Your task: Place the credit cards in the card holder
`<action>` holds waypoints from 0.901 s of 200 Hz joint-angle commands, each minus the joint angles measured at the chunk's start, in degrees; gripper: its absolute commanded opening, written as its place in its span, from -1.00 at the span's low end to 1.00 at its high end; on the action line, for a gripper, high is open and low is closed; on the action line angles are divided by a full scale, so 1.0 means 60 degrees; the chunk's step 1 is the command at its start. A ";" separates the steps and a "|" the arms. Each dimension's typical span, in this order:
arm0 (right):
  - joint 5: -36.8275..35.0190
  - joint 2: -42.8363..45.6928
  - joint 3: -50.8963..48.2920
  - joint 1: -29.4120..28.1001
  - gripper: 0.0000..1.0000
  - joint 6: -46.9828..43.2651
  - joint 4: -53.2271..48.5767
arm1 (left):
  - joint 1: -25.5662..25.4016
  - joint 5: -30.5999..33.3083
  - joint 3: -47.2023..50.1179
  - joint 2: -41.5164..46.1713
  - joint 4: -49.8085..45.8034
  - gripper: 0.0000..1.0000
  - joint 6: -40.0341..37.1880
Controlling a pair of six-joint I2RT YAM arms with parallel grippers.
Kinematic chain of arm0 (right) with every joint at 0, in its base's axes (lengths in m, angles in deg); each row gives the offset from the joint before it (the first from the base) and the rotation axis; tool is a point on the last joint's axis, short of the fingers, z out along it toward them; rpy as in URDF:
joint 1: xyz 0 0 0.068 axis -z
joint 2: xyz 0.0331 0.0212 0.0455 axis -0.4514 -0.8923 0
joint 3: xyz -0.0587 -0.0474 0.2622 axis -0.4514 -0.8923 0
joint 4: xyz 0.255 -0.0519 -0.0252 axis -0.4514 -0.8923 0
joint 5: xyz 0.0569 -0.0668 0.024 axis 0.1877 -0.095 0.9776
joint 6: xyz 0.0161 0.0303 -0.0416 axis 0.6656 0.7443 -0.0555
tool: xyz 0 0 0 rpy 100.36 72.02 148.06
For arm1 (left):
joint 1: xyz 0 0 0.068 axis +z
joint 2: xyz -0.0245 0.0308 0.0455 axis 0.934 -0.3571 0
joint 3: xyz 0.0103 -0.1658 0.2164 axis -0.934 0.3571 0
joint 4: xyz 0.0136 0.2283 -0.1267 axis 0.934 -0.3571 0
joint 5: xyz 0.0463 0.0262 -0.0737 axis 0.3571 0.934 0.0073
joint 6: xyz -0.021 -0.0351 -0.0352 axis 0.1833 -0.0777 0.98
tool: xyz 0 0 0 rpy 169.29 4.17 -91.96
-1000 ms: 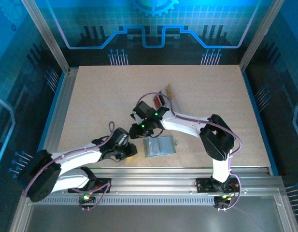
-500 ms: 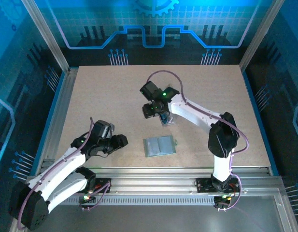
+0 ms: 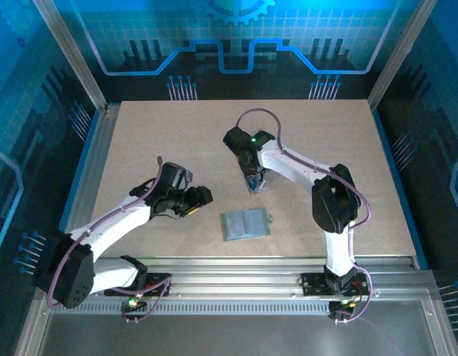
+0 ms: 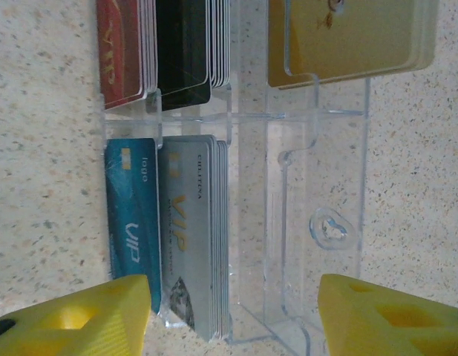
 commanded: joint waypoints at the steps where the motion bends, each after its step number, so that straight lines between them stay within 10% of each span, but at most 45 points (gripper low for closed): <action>1: -0.0279 -0.0367 0.0304 0.0142 0.22 -0.0148 -0.0144 | 0.0065 -0.0327 -0.0361 -0.0256 0.0279 0.29 -0.0200; 180: -0.1349 -0.0699 0.0387 0.0223 -0.16 -0.0530 -0.0091 | 0.0064 -0.0331 -0.0114 -0.0442 0.0570 0.27 -0.0057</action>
